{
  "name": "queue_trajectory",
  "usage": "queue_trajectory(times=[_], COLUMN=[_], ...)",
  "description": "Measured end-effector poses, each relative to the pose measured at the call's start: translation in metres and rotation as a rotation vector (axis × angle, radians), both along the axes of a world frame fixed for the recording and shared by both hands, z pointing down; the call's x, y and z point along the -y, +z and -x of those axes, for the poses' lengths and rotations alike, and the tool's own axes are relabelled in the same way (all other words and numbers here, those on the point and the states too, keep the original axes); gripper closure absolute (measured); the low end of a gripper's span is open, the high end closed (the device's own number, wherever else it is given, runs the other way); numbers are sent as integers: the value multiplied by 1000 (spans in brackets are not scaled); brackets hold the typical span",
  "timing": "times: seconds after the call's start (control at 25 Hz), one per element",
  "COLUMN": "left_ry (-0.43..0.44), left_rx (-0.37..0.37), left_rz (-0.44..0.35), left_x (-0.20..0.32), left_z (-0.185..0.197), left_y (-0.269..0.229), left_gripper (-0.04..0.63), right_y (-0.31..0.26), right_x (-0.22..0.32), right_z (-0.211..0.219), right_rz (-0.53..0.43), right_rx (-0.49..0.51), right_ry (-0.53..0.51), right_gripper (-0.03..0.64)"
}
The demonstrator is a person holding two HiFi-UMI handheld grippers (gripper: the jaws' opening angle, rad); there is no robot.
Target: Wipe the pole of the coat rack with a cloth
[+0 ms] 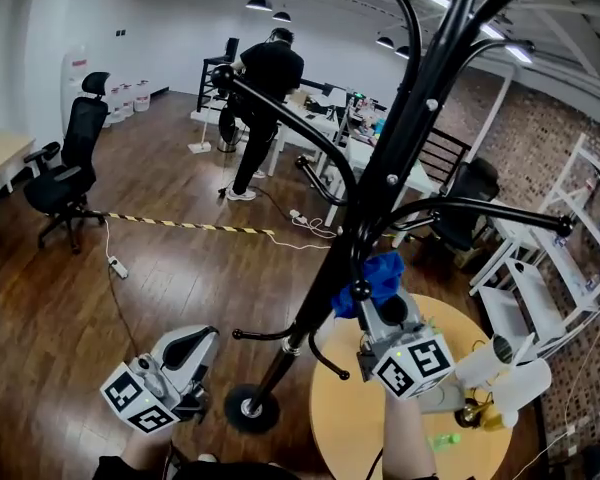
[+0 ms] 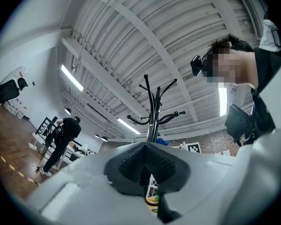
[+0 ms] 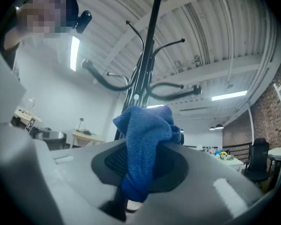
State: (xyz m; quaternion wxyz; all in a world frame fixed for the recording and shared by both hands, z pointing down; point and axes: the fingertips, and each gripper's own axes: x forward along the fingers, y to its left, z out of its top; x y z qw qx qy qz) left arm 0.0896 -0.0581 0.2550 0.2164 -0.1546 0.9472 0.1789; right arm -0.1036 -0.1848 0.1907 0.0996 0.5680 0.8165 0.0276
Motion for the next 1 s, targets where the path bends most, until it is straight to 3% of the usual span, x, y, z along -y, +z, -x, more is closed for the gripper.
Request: queue_trajectory(times=[0.24,0.36,0.6,1.0], left_ry=[66,121,203,276], left_rx=[-10,-18,-20,-18], left_rz=[12,22,29,43], left_x=[12,24,40,38], left_z=[17,23,38,50], left_y=[2,3,4,6], left_gripper=[592,592,593,594], right_y=[140,189,194,189], right_x=[-2,2,23,32], right_z=[-9,-17,-26,-23], right_rz=[-379,-523,-547,-515], right_rx=[-152,-192,-276,-277], right_ry=[-48,-13,-2,76], right_gripper=[534,534,534,534])
